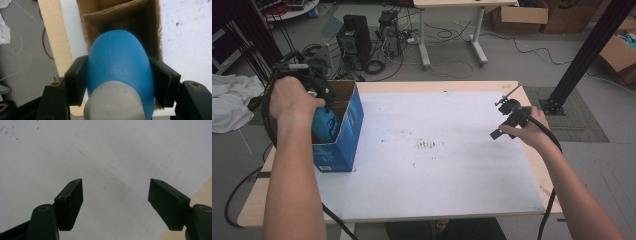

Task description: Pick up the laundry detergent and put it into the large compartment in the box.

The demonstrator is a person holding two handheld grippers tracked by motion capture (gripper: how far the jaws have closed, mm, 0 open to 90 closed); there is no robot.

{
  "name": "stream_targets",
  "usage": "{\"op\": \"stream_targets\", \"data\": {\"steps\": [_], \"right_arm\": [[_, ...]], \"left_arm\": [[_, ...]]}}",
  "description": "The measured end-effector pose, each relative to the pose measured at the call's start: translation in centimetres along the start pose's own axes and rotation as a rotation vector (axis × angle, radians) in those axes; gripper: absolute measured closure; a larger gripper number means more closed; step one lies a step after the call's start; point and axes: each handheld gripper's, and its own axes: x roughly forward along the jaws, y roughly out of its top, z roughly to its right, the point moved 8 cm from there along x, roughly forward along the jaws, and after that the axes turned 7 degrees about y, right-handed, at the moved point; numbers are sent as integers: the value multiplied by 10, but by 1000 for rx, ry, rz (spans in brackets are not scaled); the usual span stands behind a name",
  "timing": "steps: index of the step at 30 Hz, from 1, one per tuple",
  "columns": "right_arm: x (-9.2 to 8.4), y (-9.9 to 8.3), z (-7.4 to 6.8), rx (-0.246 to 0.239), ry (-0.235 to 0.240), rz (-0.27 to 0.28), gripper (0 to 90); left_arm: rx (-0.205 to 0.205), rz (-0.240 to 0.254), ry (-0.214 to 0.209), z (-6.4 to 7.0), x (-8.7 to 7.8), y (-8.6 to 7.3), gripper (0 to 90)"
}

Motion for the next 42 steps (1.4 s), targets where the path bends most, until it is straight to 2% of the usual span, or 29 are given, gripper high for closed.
{"op": "stream_targets", "data": {"steps": [7,20,27,32,39,42], "right_arm": [[3,-1,1,-2,2,-3,284],[4,-3,2,1,1,-5,284],[5,-4,2,5,1,-6,284],[5,-5,3,7,2,-7,284],[7,-6,4,9,3,-9,284],[7,-6,4,8,4,-9,284]], "left_arm": [[16,-20,13,7,17,0,386],[22,-48,27,15,41,-2,387],[32,-63,32,15,49,-3,387],[14,-66,17,16,54,-5,387],[25,-78,17,18,59,-5,386],[12,-78,14,18,59,-5,386]]}}
